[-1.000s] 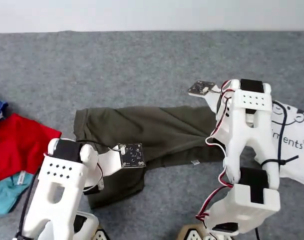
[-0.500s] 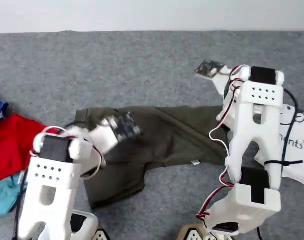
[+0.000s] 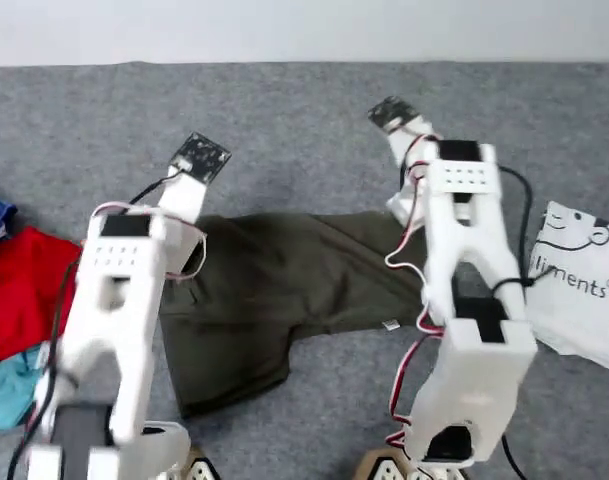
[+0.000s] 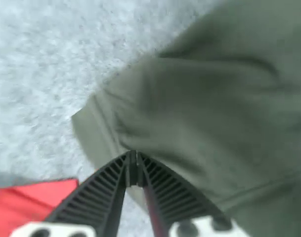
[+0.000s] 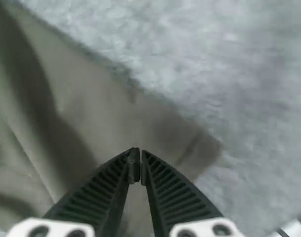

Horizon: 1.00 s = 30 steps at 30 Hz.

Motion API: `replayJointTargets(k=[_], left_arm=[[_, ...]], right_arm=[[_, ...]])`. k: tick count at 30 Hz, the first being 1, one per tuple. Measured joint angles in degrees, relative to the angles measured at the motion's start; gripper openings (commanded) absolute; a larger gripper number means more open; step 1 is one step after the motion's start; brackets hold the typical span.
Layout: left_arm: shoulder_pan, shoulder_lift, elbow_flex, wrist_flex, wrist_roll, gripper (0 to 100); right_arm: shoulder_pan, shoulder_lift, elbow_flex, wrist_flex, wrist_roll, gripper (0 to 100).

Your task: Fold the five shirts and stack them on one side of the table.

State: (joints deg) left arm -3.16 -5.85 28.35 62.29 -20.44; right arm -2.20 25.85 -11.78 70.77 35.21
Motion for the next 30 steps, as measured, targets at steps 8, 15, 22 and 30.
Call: replayJointTargets(k=[8, 15, 22, 30], left_arm=[[-0.26, 20.66, -14.95, 4.75, 0.09, 1], [-0.88, 32.70, -23.74, 11.43, 0.09, 1], [-4.84, 33.41, -25.41, 12.40, 0.09, 1], [-5.36, 29.89, -25.32, 13.01, 0.09, 1]], right_arm=[[-0.26, 6.33, 0.00, -5.01, -0.18, 1.0], [1.05, 11.87, -5.36, -9.41, -0.18, 1.0], [3.34, 21.71, -20.84, -7.65, -0.18, 1.0], [3.60, 26.81, -37.98, 5.71, -0.18, 1.0]])
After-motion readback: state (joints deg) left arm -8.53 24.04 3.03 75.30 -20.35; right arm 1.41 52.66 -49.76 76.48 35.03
